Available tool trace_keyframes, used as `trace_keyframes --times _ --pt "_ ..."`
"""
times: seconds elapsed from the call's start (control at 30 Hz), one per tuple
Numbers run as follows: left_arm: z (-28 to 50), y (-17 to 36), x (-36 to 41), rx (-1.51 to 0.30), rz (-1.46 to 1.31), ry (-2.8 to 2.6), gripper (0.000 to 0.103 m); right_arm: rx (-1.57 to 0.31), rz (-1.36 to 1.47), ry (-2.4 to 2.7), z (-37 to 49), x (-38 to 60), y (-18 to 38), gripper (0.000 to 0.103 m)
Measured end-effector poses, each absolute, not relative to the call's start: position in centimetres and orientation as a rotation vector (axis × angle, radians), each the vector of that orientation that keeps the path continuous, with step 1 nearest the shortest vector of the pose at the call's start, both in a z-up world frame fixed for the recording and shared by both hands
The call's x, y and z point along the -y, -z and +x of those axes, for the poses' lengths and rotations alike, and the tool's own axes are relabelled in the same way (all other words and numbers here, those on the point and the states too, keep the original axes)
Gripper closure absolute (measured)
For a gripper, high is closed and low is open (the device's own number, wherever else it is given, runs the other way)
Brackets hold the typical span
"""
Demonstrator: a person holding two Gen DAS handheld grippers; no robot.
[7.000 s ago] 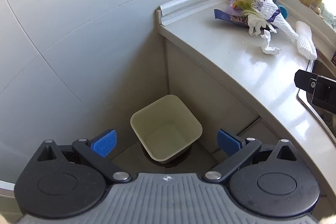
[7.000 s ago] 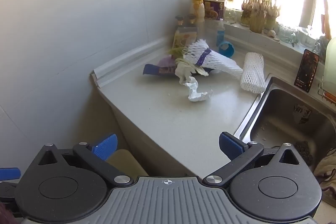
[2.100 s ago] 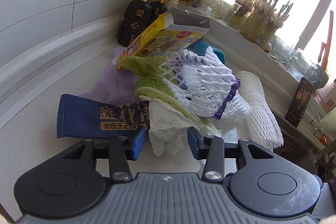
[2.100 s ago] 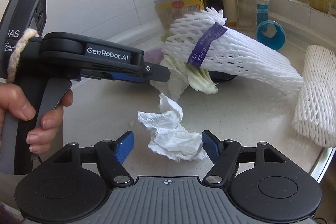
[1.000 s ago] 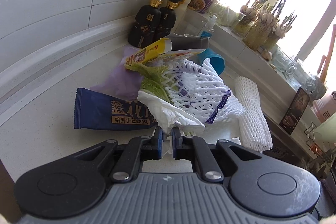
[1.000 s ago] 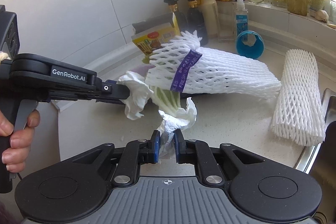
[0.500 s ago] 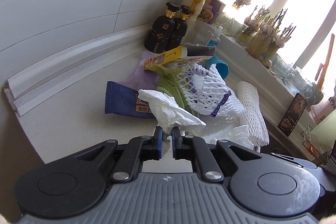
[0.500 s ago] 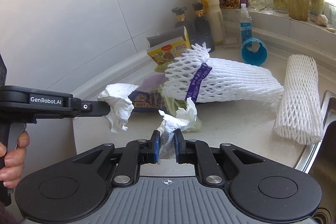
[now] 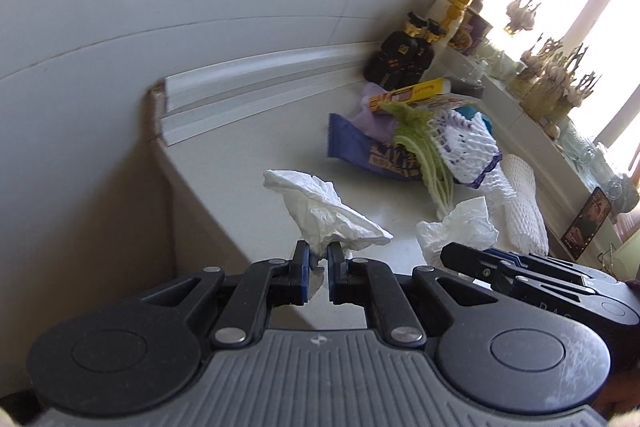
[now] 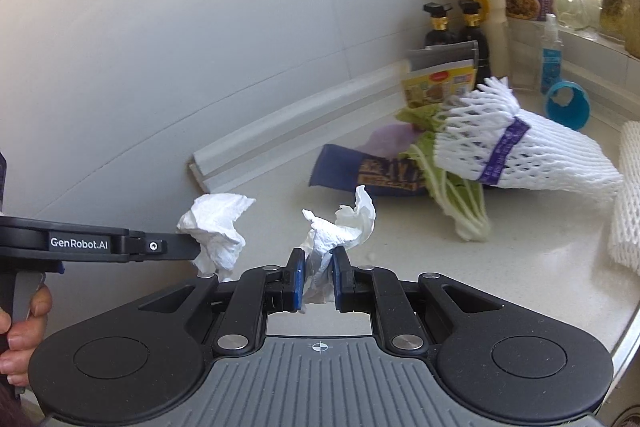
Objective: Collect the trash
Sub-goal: 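Carry both held tissues down over the cream trash bin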
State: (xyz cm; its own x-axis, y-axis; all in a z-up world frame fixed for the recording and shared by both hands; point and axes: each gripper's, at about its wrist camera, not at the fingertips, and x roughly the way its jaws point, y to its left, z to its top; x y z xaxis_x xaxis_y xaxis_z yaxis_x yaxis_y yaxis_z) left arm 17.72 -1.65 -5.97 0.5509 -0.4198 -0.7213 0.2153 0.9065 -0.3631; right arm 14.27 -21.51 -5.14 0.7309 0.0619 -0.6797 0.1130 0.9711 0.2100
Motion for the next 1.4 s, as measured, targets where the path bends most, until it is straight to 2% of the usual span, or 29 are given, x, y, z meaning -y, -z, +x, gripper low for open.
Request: trace_keyframes --times 0.53,0.8,1.07,1.4 --pt "12.4 13.5 -7.3 -1.065 -0.317 0.104 0.095 -0.934 0.110 -0.251 16.6 10.1 11.1 0.091" --pt "11.0 18.7 -9.2 -1.120 -0.358 0.037 0.095 -1.031 0.013 -0.327 18.1 5.5 16.6 0.091" --pt "11.4 24.4 -10.3 -1.169 -0.344 0.007 0.095 -1.157 -0.078 -0.367 19.7 2.6 24.5 0.091" --pt "11.6 29.6 -11.4 -1.259 -0.351 -0.067 0.095 -1.295 0.021 -0.318 21.3 2.1 32.1 0.090"
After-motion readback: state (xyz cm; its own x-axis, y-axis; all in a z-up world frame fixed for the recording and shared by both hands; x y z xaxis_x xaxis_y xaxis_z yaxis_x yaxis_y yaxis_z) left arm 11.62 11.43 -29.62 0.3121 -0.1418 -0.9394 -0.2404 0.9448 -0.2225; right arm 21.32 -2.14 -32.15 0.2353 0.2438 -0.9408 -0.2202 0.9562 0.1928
